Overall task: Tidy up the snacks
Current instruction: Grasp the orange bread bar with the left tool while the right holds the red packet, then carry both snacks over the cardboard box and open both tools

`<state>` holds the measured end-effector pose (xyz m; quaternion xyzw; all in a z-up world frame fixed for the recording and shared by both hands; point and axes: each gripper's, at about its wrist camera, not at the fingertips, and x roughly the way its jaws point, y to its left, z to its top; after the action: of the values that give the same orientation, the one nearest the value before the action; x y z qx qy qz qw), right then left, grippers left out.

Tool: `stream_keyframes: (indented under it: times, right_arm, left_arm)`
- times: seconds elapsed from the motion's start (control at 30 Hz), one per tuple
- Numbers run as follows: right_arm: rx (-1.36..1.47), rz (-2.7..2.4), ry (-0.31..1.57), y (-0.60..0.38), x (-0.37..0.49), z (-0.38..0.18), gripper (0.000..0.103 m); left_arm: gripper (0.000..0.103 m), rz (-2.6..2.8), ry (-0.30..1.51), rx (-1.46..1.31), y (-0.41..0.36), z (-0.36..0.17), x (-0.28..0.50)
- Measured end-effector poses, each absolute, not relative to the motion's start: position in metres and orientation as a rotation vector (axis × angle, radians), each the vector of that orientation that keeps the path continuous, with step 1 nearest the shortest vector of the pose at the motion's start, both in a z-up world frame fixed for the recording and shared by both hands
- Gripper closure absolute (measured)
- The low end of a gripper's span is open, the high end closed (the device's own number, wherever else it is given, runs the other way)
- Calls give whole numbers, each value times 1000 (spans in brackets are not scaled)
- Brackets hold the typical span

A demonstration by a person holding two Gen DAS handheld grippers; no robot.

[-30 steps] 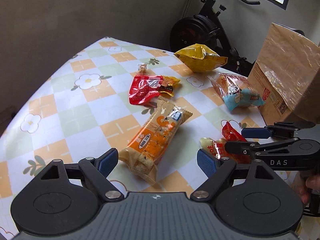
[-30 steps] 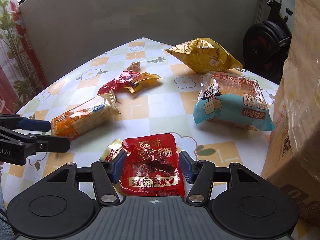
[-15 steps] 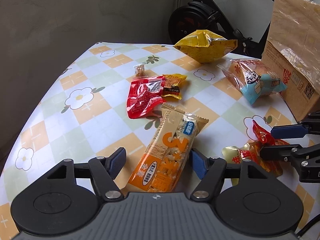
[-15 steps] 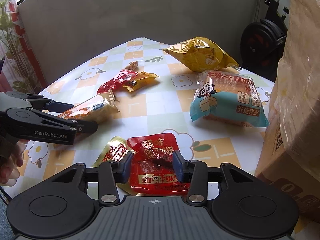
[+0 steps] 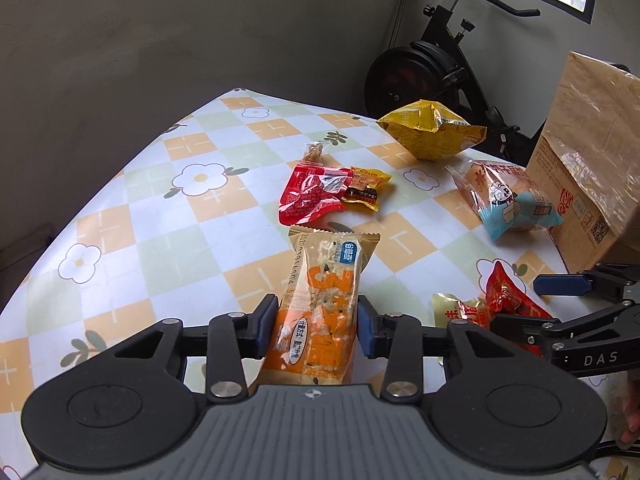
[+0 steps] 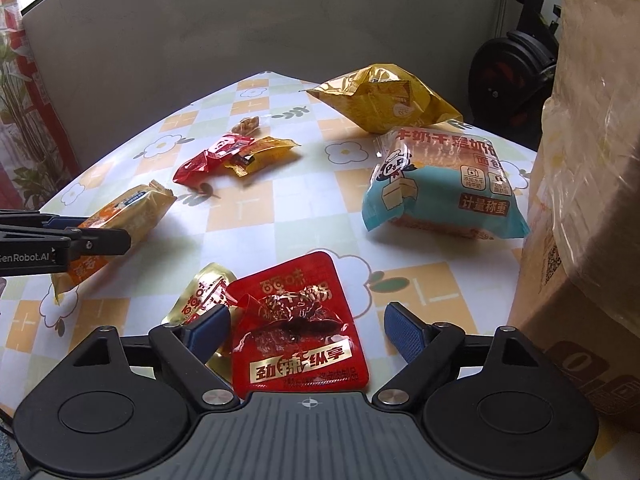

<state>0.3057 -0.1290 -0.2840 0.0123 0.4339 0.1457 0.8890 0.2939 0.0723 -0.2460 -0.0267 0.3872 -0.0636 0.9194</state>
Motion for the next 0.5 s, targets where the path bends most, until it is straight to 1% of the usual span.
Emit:
stream_keyframes:
  times: [0.1,0.17,0.2,0.3,0.33,0.37,0.43,0.5]
  right_arm:
    - [26,296,898,-127,312,-284,24]
    - [25,299,893,-126,315,-284,30]
    - [29,304,891,-127,316,-283,41]
    - [30,318,896,-129,316,-278,51]
    - [27,328,886,-129,315,-276,57]
    - [16,335,882,-129,313,-274,68]
    - [-11,341,865,-126,309,-267,84]
    - [-25,339,856,-125,306,-263,87]
  left_arm:
    - [60,-129,780,-83,73,-242,287]
    - [60,-129,772,-94,74,-240,283]
    - [60,-129,767,-102,74,-239,281]
    - [60,-124,759,-129,78,-235,277]
    - [60,-123,757,-139,79,-233,275]
    - [60,-123,756,-146,80,-232,274]
    - [60,-126,751,-154,80,-229,272]
    - [60,-125,746,-149,79,-227,270]
